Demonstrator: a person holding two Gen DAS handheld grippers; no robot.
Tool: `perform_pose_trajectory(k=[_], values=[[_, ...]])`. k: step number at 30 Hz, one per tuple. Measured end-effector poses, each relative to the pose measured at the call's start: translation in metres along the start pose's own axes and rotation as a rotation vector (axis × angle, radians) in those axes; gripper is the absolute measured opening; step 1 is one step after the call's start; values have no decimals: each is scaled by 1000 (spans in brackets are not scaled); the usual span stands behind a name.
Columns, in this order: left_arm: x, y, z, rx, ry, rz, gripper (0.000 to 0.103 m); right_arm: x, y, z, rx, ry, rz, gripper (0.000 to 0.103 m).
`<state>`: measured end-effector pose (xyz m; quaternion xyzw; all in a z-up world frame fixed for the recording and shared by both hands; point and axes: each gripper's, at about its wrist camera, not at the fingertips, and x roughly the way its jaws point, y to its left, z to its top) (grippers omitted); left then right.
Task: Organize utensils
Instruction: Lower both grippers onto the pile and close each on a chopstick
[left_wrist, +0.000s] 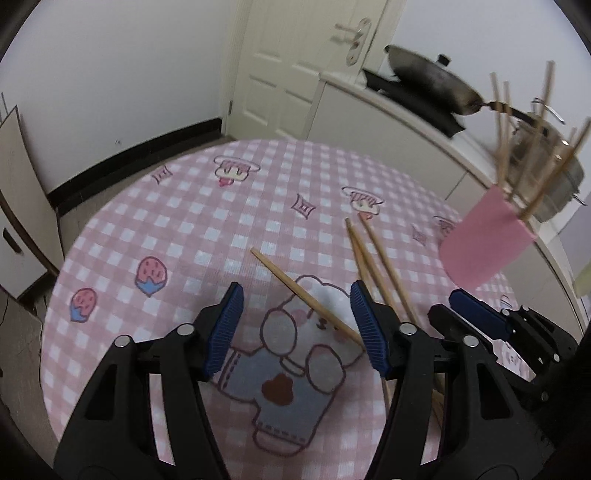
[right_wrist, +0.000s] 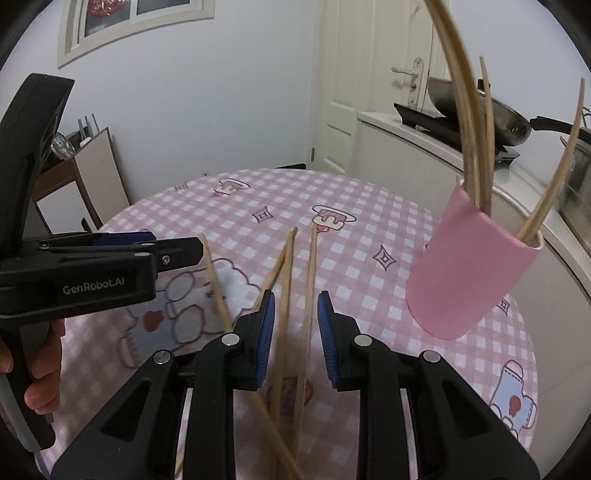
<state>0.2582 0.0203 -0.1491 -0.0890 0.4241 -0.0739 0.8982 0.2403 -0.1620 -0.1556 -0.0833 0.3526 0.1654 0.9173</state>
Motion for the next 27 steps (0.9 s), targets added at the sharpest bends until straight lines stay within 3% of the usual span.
perform_pose_trajectory(k=[2,9,15,20,27], values=[[14,-1,4,-4,41,-1,45,8,-2,2,-2,10,-3,22],[41,-4,14,10,106,37,36,28,-11,8,-6,31,-3,22],[47,-5,19,48,112,59,27,34,-14,14,-17,33,-14,28],[46,-3,18,109,109,87,16,40,-7,18,-77,27,-78,28],[46,-2,17,132,99,84,11,59,-13,25,-68,83,-72,28]])
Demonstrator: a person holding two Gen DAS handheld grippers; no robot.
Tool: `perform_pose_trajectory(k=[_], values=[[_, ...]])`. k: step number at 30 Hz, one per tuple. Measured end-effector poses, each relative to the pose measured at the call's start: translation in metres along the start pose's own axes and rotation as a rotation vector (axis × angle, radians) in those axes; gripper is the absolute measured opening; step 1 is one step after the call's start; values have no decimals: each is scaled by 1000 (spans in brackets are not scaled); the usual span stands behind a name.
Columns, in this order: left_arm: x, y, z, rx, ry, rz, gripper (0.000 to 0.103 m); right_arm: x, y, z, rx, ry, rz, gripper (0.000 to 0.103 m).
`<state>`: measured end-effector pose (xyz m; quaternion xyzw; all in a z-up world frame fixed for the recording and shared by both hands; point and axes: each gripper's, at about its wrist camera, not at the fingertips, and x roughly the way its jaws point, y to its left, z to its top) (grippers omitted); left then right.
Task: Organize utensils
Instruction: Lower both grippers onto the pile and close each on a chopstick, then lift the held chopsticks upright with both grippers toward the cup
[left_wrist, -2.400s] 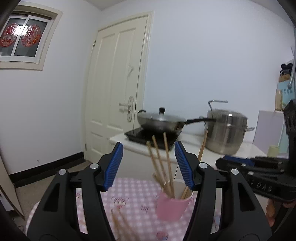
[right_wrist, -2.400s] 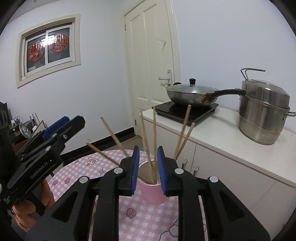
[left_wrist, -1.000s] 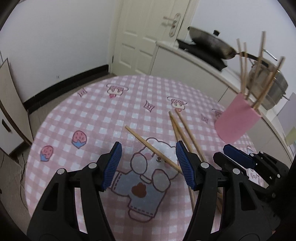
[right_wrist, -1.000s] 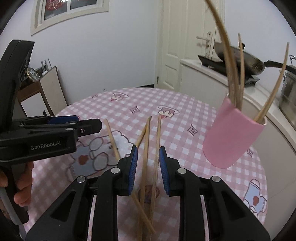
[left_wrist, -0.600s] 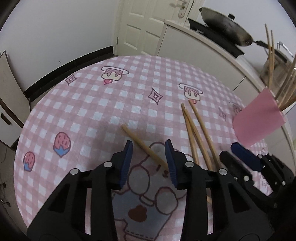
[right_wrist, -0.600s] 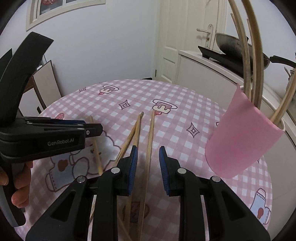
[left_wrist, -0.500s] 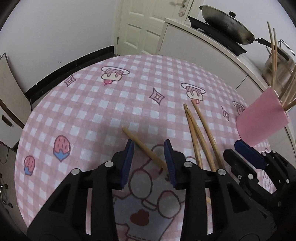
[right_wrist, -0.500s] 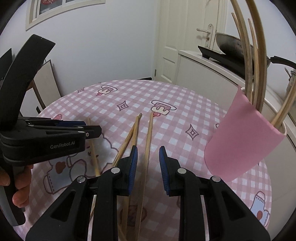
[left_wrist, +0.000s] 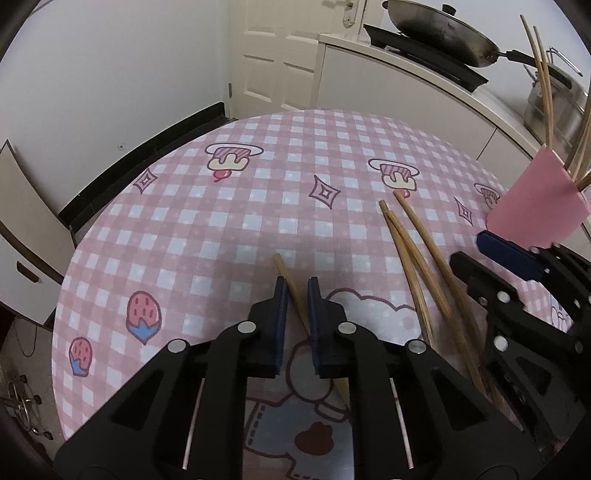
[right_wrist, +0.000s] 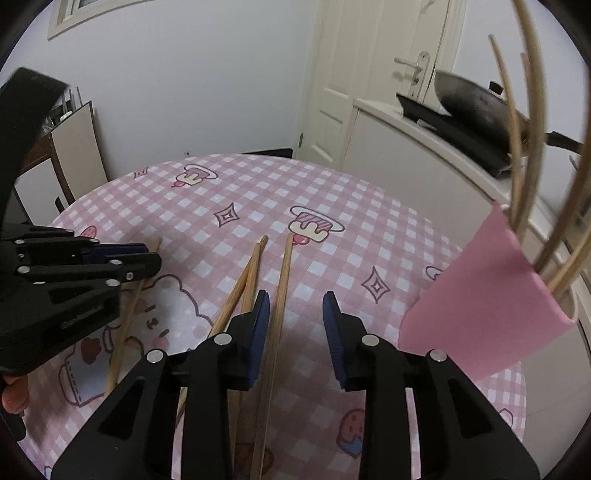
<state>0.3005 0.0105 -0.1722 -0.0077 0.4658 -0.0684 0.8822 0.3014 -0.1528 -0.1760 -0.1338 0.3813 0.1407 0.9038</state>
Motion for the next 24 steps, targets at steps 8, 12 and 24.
perform_pose_trajectory(k=[8,12,24], values=[[-3,4,-2,13,0,-17,10,26,-3,11,19,98,53,28],[-3,3,-2,16,-2,-21,9,29,-5,13,37,110,94,12],[-41,5,0,1,-78,-90,6,-16,10,18,10,2,122,4]])
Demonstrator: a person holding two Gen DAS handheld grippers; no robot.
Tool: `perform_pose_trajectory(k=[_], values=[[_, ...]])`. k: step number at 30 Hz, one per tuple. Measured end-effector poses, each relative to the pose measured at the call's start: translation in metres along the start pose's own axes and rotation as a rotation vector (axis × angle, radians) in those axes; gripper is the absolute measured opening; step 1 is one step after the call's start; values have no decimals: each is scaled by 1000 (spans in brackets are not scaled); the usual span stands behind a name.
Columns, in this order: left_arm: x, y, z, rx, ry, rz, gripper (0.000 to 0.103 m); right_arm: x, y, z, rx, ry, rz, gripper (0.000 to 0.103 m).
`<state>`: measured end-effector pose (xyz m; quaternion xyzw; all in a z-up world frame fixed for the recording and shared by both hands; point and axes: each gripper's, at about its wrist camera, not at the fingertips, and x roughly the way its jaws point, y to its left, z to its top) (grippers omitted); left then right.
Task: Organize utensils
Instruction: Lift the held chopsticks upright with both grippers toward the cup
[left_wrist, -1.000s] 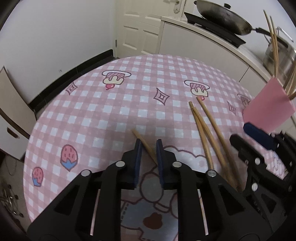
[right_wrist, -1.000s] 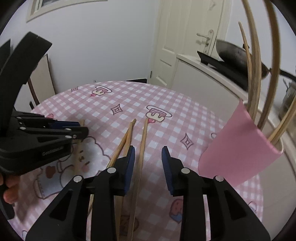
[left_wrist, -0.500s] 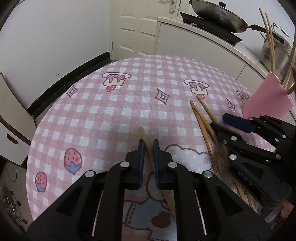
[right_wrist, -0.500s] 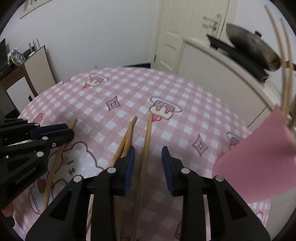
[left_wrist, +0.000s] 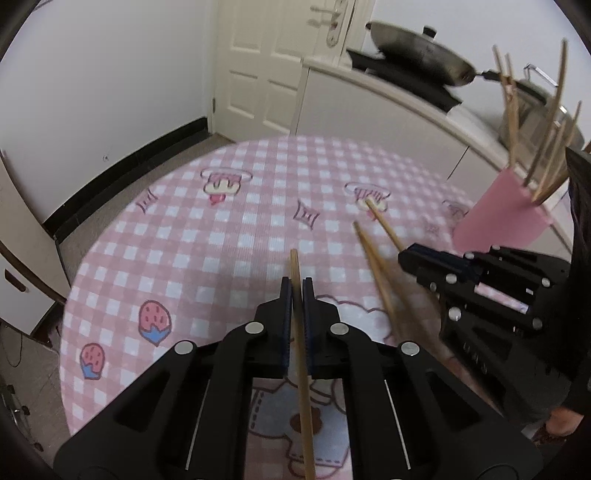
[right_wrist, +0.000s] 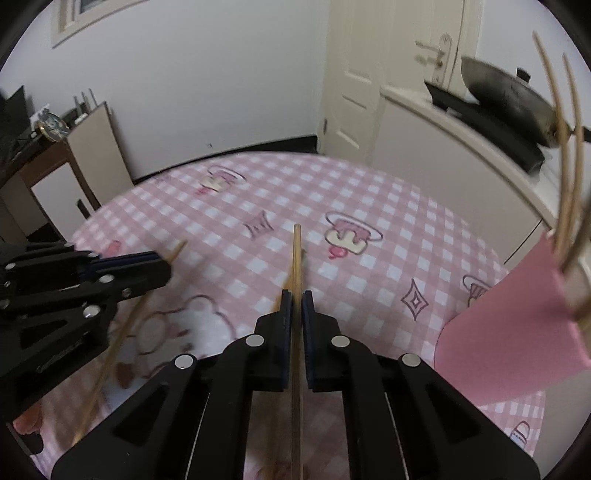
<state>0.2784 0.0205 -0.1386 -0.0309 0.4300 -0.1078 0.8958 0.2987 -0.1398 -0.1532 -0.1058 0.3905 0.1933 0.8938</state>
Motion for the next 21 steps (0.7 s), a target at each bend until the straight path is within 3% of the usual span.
perform_pose_trajectory(k=[10,21], values=[[-77,-12,9,1,-168,-72,5,-84,17,8,-20,-198,50,4],[-148,-39,3,58,-301,-136,5,-142,11,4,-1,-315,57,4]])
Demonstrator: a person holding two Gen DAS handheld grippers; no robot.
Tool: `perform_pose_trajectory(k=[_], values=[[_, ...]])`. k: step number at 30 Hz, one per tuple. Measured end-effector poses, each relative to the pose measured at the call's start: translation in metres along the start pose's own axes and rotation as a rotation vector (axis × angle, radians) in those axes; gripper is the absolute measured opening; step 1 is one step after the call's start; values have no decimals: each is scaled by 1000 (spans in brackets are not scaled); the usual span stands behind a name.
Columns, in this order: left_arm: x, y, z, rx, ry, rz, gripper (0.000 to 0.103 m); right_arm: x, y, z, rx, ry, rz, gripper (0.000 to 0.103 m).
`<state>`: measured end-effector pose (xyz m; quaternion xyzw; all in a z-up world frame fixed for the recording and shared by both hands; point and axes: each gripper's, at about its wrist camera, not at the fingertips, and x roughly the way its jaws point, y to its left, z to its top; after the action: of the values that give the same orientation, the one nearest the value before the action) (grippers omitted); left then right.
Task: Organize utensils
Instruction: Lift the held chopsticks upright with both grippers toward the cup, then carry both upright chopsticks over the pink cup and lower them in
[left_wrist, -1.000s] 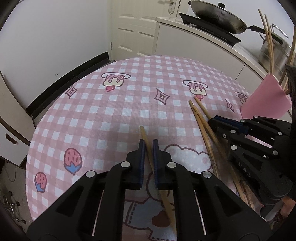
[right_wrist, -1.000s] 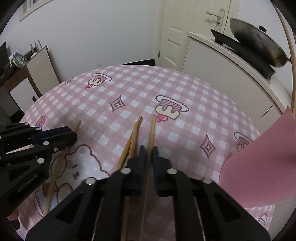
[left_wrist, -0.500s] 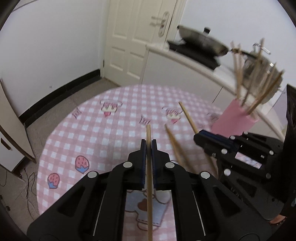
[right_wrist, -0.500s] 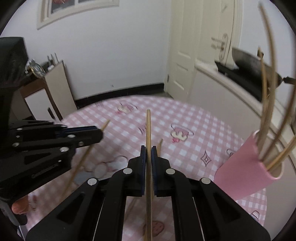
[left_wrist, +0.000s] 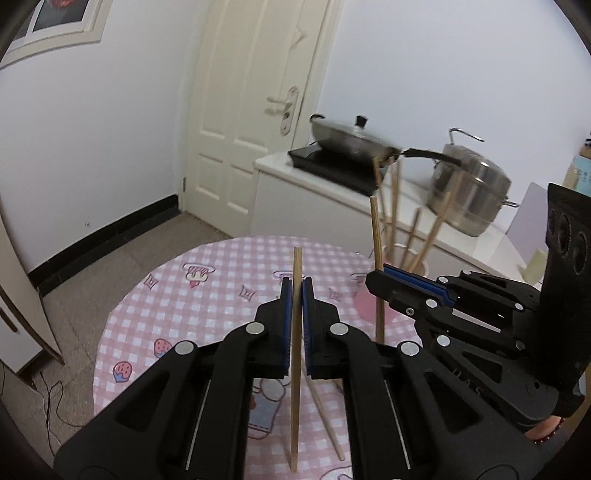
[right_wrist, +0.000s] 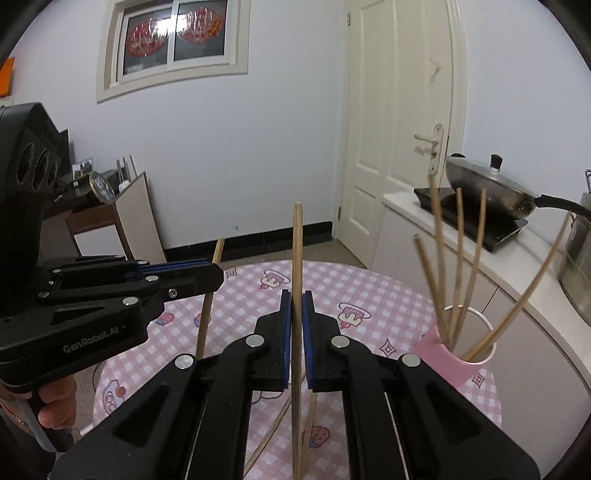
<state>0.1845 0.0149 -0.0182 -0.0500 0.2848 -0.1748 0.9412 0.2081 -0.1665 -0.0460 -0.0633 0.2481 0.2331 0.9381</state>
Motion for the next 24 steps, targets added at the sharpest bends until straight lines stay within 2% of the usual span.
perform_pose_trajectory(k=[9,24], values=[[-23,-26,2,32,-49,-37,5,-31,-5,2,1,-50,-19,4],[-36,-60,1,96,-100,-45,5,-58,-22,-11,39,-85,-54,4]])
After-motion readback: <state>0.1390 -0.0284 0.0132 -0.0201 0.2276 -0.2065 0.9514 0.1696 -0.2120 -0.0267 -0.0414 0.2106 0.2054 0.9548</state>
